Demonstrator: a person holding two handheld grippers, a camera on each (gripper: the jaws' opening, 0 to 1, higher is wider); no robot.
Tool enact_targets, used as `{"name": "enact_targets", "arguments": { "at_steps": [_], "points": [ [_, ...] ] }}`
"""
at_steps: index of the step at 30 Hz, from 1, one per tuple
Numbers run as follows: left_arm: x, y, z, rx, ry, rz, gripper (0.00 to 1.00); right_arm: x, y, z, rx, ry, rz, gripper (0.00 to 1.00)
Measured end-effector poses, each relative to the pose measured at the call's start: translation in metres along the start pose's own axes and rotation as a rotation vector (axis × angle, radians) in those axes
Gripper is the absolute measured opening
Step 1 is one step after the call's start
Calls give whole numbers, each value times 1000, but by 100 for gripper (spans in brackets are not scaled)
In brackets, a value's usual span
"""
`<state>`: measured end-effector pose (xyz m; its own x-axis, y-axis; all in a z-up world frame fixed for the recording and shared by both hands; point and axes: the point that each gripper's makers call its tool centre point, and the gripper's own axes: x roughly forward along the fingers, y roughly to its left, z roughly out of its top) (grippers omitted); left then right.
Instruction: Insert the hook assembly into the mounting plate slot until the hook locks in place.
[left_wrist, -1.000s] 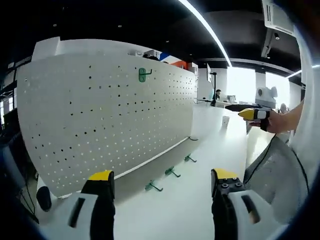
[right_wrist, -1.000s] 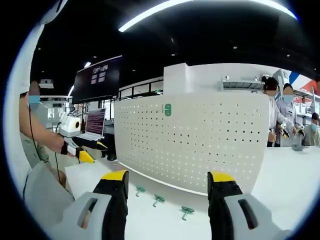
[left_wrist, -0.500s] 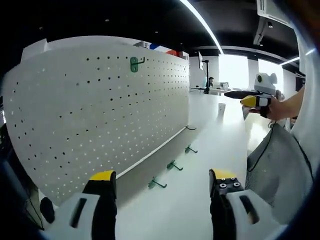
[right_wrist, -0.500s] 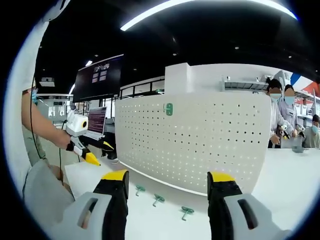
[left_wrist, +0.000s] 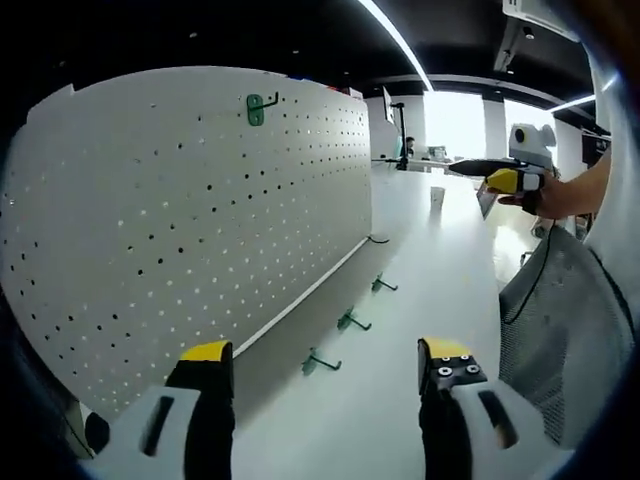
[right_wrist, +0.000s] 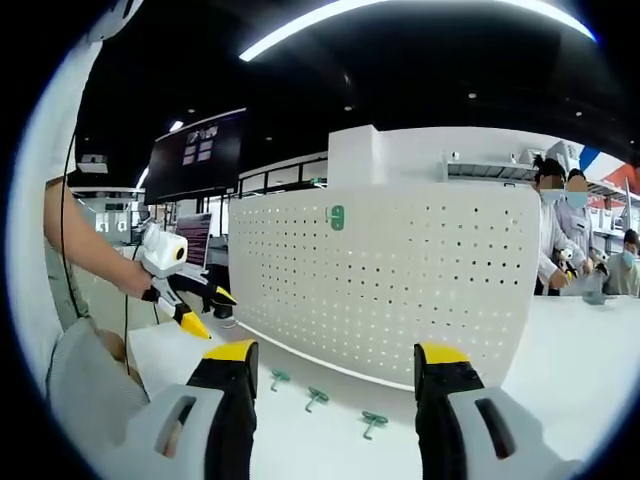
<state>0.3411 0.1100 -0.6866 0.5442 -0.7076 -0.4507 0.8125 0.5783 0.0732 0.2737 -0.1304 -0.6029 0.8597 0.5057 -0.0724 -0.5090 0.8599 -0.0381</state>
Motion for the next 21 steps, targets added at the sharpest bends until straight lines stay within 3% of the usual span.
{"name": "enact_targets", "arguments": {
  "at_steps": [21],
  "points": [
    [33, 3, -18, 81, 143, -117, 74, 2, -3, -2, -3, 1, -10, 61]
  ]
}}
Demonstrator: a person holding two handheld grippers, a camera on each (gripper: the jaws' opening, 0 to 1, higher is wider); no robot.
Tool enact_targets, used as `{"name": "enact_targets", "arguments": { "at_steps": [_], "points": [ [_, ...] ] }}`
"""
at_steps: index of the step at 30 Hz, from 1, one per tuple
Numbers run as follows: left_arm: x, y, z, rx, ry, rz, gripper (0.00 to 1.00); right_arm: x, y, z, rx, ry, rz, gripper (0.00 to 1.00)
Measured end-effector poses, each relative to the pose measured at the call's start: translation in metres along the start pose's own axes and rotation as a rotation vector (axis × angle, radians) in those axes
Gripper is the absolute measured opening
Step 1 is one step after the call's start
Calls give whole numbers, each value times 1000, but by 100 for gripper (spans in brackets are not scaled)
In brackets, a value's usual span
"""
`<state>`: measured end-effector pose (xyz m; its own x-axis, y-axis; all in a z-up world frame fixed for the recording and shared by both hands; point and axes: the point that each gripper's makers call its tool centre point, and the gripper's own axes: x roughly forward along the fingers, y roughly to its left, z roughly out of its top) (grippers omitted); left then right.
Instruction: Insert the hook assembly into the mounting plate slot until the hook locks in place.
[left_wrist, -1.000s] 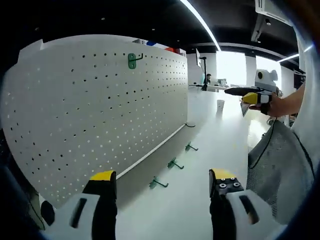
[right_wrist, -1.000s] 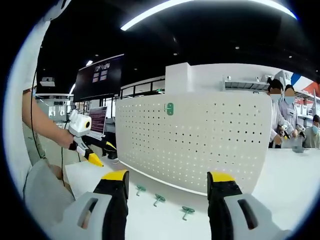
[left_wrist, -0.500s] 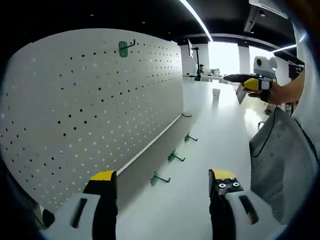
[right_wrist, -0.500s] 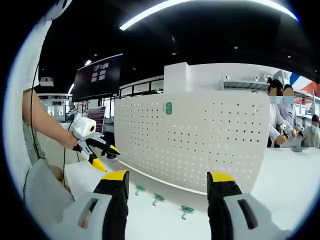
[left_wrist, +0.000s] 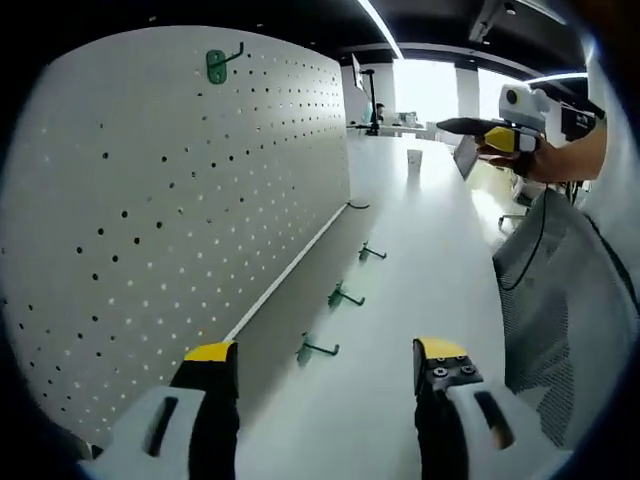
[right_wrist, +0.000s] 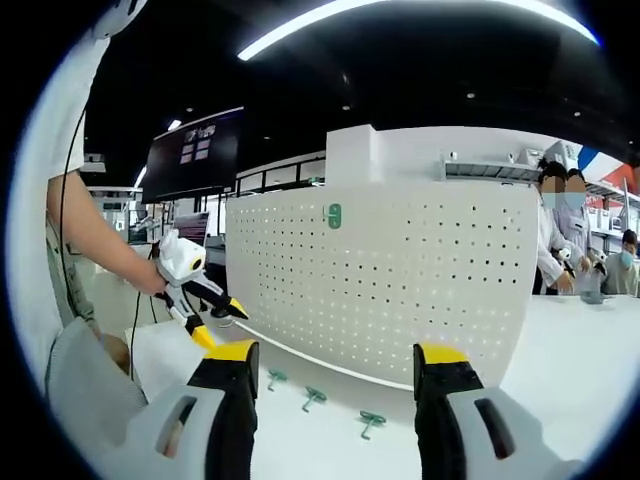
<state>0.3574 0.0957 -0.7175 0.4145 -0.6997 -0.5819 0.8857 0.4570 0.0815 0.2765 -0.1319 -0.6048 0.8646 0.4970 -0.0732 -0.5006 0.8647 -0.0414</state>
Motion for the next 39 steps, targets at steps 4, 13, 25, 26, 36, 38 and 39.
{"name": "enact_targets", "arguments": {
  "at_steps": [4, 13, 25, 26, 36, 38, 39],
  "points": [
    [8, -2, -2, 32, 22, -17, 76, 0, -1, -2, 2, 3, 1, 61],
    [22, -1, -8, 61, 81, -52, 75, 0, -2, -4, 10, 4, 4, 61],
    [40, 4, -23, 90, 162, -101, 74, 1, -2, -6, 10, 10, 10, 61],
    [42, 3, -24, 87, 170, -113, 75, 1, -2, -7, 10, 11, 10, 61],
    [56, -1, -32, 130, 224, -166, 74, 0, -3, -9, 12, 14, 5, 61],
    [60, -1, -32, 129, 230, -175, 74, -1, -3, -8, 11, 16, 4, 61],
    [61, -1, -33, 130, 235, -178, 74, -1, -3, -8, 10, 16, 3, 61]
  ]
}}
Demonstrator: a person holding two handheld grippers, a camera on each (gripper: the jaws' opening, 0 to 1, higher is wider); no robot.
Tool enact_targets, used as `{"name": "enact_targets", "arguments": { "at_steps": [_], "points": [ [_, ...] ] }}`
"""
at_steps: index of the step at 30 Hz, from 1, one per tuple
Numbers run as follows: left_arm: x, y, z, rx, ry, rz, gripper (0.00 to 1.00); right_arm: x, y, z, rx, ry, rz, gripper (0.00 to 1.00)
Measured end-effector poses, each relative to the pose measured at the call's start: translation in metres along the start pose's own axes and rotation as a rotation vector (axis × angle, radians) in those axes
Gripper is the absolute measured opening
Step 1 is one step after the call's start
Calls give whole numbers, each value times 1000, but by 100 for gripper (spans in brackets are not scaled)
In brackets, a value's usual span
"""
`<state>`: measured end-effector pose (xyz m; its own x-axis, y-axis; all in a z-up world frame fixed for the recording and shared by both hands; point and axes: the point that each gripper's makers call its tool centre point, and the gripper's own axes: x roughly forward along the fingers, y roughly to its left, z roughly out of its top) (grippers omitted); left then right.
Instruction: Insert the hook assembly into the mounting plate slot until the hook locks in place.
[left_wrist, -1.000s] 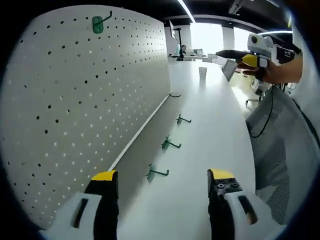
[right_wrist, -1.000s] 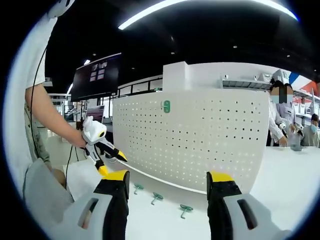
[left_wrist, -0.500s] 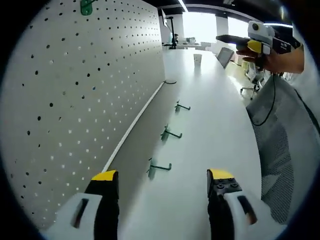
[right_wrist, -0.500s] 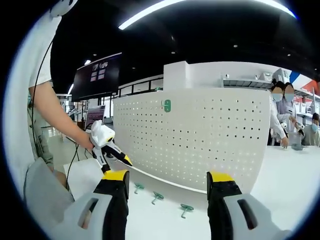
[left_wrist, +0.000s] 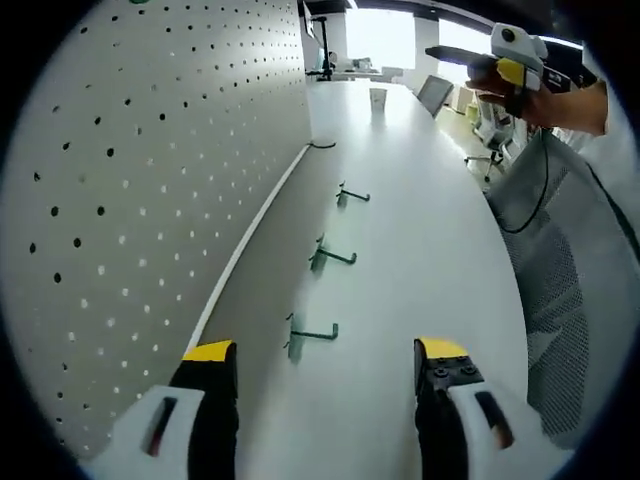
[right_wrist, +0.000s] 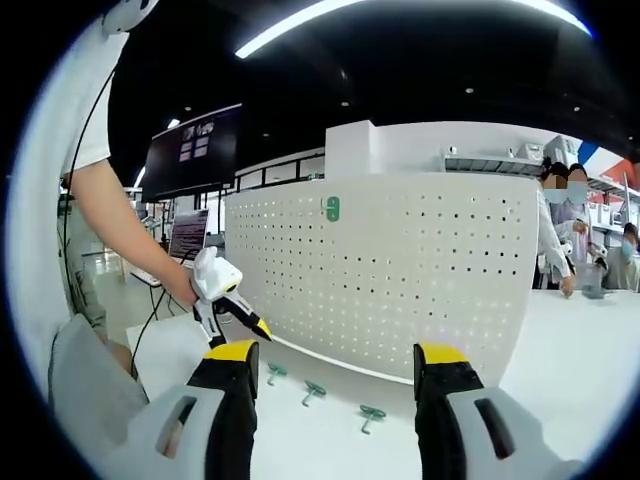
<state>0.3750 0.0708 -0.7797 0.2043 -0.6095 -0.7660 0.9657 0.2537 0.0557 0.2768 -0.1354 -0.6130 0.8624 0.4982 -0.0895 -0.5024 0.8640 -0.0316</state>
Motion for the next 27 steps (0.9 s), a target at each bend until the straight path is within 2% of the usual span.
{"name": "enact_targets", "arguments": {
  "at_steps": [11, 18, 23, 27],
  "points": [
    [15, 3, -6, 14, 54, -41, 74, 1, -1, -2, -3, 8, 0, 61],
    [23, 5, -12, 54, 92, -59, 73, 0, -3, -3, -2, 9, -2, 61],
    [28, 5, -20, 87, 137, -77, 73, 0, -4, -3, 0, 9, -5, 60],
    [31, 7, -24, 82, 156, -84, 73, -1, -5, -3, 6, 6, -9, 60]
  ]
}}
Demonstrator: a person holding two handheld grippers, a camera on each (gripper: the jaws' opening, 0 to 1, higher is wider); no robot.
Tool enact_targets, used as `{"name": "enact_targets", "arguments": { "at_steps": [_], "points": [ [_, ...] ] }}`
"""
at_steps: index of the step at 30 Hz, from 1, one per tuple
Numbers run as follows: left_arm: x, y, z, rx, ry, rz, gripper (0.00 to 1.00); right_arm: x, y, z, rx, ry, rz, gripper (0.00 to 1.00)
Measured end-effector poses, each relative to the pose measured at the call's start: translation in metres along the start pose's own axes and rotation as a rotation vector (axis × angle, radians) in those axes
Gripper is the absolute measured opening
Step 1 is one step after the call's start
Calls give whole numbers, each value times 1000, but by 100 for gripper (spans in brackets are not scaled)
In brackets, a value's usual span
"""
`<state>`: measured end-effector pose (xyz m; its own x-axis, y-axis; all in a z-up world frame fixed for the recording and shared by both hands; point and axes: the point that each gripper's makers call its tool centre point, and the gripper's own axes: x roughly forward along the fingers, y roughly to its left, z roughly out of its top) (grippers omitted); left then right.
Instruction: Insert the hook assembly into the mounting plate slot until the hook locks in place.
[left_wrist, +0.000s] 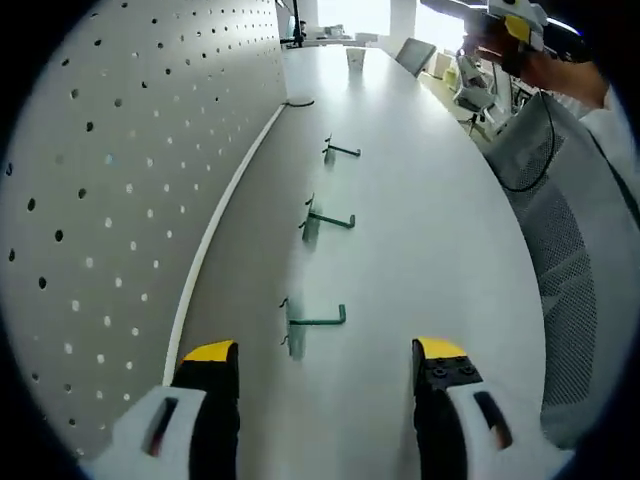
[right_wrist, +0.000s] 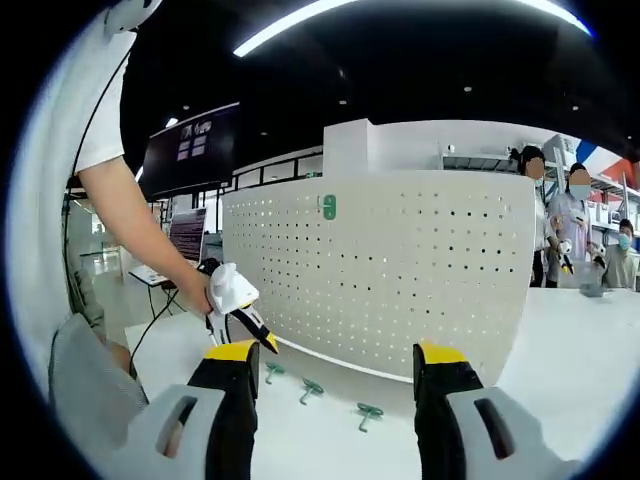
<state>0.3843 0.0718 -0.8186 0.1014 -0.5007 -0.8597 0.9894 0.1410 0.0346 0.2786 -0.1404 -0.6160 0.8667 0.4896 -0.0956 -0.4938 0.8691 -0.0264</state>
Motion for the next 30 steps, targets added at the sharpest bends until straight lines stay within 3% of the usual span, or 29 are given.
{"name": "enact_targets", "arguments": {
  "at_steps": [13, 30],
  "points": [
    [8, 9, -7, 75, 62, -7, 71, -1, -1, -1, -5, 4, -8, 59],
    [15, 2, -5, 35, 48, -51, 69, 0, -1, -3, -4, 13, -7, 59]
  ]
}}
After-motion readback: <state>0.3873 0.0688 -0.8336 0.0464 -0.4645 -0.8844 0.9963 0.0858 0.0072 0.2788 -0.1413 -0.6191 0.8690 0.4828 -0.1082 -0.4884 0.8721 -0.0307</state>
